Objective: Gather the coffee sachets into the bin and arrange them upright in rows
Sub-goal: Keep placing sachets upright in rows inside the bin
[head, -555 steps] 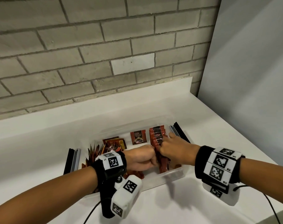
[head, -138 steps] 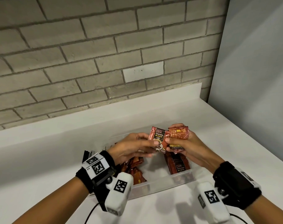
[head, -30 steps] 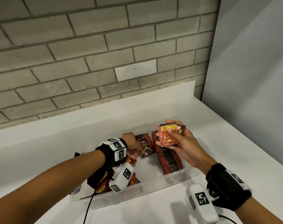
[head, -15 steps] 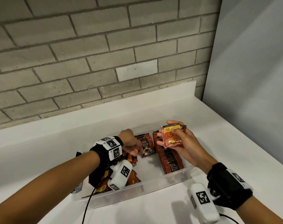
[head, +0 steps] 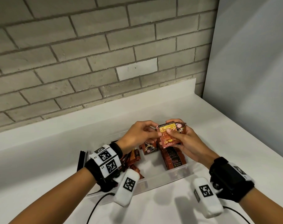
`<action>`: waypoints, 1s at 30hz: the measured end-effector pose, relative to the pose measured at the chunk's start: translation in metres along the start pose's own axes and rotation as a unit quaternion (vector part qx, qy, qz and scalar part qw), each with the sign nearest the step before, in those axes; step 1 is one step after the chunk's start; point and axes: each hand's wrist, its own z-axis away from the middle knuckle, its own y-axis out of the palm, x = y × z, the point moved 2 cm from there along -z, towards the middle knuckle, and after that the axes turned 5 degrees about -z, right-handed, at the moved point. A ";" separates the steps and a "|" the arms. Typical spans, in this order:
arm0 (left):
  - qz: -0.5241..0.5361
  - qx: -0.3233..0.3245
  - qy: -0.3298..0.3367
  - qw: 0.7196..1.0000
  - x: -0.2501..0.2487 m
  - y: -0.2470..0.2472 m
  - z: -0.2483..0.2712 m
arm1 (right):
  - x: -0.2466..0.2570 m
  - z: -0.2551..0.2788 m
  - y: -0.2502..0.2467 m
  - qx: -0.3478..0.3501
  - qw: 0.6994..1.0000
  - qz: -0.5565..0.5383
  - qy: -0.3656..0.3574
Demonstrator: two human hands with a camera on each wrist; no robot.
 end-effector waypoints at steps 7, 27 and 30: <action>-0.305 0.027 0.226 0.925 0.000 0.001 0.009 | 0.000 -0.003 0.002 -0.014 0.998 -0.034 0.044; -0.059 -0.027 -0.148 0.987 0.047 -0.038 -0.009 | 0.004 -0.001 0.001 -0.033 0.994 -0.104 0.019; -0.051 0.009 -0.207 0.977 0.057 -0.030 -0.015 | 0.005 0.000 0.001 -0.037 0.994 -0.103 0.015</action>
